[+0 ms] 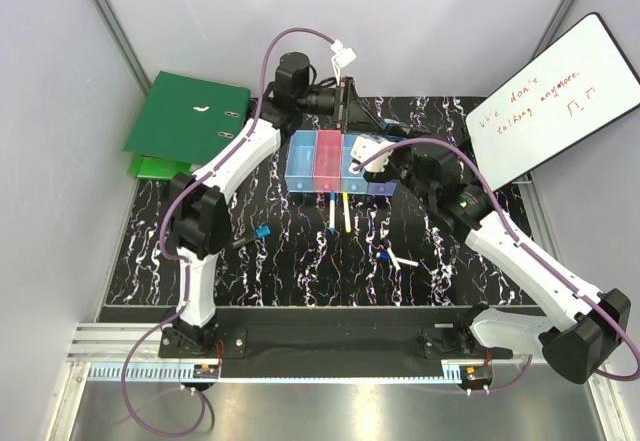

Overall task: Sort the stationery into containers
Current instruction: Pick up the stationery from the center of the board.

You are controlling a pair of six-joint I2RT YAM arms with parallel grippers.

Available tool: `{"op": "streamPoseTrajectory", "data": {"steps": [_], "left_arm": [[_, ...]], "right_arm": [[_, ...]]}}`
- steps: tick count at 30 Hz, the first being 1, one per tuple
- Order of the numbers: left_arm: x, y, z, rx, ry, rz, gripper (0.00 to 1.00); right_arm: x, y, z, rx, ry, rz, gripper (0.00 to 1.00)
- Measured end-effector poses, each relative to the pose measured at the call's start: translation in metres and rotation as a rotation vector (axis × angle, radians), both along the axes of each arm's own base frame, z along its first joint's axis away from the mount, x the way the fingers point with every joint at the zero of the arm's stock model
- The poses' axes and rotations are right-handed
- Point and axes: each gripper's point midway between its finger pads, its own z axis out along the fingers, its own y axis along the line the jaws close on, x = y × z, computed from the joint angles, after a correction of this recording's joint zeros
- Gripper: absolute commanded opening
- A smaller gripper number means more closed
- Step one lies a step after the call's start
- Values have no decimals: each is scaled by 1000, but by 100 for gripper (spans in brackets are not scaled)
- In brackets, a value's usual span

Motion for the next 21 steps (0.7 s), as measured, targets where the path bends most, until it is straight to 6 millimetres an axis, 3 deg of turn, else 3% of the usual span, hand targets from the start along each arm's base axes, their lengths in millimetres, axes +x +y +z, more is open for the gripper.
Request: {"op": "streamPoseTrajectory", "data": {"steps": [11, 21], "left_arm": [[-32, -10, -1, -24, 22, -138, 95], [-44, -1, -34, 40, 52, -192, 95]], "right_arm": [[0, 0, -3, -3, 4, 0, 0], [1, 1, 1, 6, -11, -3, 0]]}}
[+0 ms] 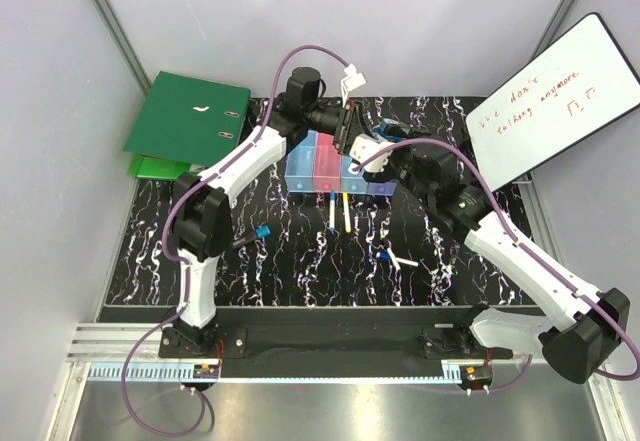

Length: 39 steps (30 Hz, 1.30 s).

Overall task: Sort the stationery into containers
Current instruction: Pick up the stationery from the center of the board.

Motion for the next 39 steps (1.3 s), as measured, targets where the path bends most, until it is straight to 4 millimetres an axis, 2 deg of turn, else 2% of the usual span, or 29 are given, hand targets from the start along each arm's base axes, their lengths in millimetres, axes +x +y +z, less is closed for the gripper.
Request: {"op": "streamPoseTrajectory", "data": {"steps": [6, 14, 20, 23, 24, 27, 29, 31, 33, 34, 36, 37, 39], "left_arm": [[-1, 1, -2, 8, -8, 1, 94], [3, -1, 21, -27, -56, 12, 94], [4, -2, 23, -29, -42, 17, 88], [5, -3, 23, -30, -46, 24, 70], [7, -3, 23, -30, -48, 32, 60], [10, -3, 22, -29, -46, 40, 40], [10, -3, 22, -30, -47, 41, 33], [10, -3, 22, -32, -50, 41, 29], [10, -3, 22, -32, -50, 42, 27], [10, -3, 22, -32, -51, 42, 26], [11, -4, 22, -32, -52, 42, 24], [11, -4, 22, -31, -51, 42, 24], [10, -3, 22, -31, -51, 42, 21]], "right_arm": [[0, 0, -2, -3, 3, 0, 0], [1, 0, 1, 5, -8, -1, 0], [1, 1, 3, 10, -15, -2, 0], [1, 1, 4, 12, -18, -2, 0], [1, 1, 5, 15, -22, -2, 0], [1, 1, 6, 20, -26, -1, 2], [1, 1, 6, 20, -26, -3, 4], [1, 0, 7, 21, -27, -8, 9], [1, 0, 7, 20, -27, -9, 20], [1, 0, 7, 20, -27, -9, 44], [1, 0, 7, 20, -27, -9, 64], [1, 0, 7, 20, -27, -9, 78], [1, 0, 6, 19, -27, -8, 86]]}}
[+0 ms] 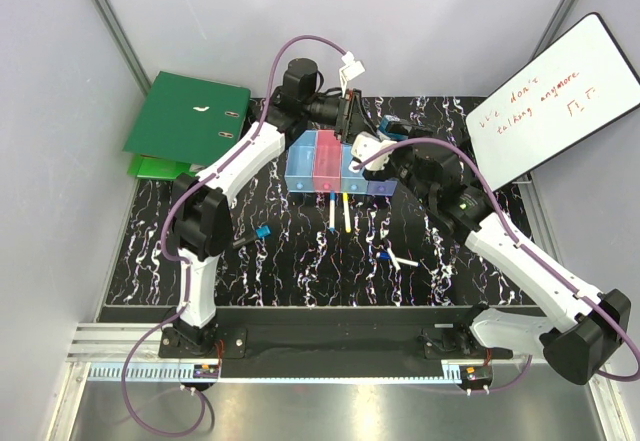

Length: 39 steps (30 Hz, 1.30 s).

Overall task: Sort the stationery into containers
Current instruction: Pick up the stationery from the center of the board.

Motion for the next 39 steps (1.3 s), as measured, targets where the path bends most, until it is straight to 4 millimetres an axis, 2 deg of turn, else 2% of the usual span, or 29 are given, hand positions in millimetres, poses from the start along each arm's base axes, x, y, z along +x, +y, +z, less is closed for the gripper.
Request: {"op": "streamPoseTrajectory", "data": {"steps": [5, 9, 15, 20, 25, 28, 30, 33, 35, 39], "left_arm": [[-4, -3, -1, 4, 8, -10, 17], [-7, -5, -1, 5, 8, -16, 13], [-7, -5, -4, 12, 11, -16, 11], [1, 1, -15, 41, 2, 16, 9], [23, 20, -37, 103, -24, 101, 4], [36, 33, -53, 149, -62, 154, 0], [42, 46, -69, 200, -95, 195, 0], [42, 64, -88, 283, -151, 242, 0], [36, 72, -95, 332, -201, 259, 0], [27, 82, -89, 390, -345, 289, 0]], "right_arm": [[-2, 1, -1, 14, 5, 2, 100], [-4, 1, -1, 33, 16, -1, 100], [-11, -1, -14, 73, 104, -20, 100], [-29, -1, -13, 147, 240, -26, 100], [-59, 3, 6, 226, 382, 22, 99], [-79, 7, 25, 287, 450, 66, 100], [-91, 10, 30, 315, 494, 92, 100], [-105, 13, 24, 328, 570, 120, 100], [-113, 14, 13, 322, 638, 119, 100], [-120, 21, -9, 314, 760, 106, 100]]}}
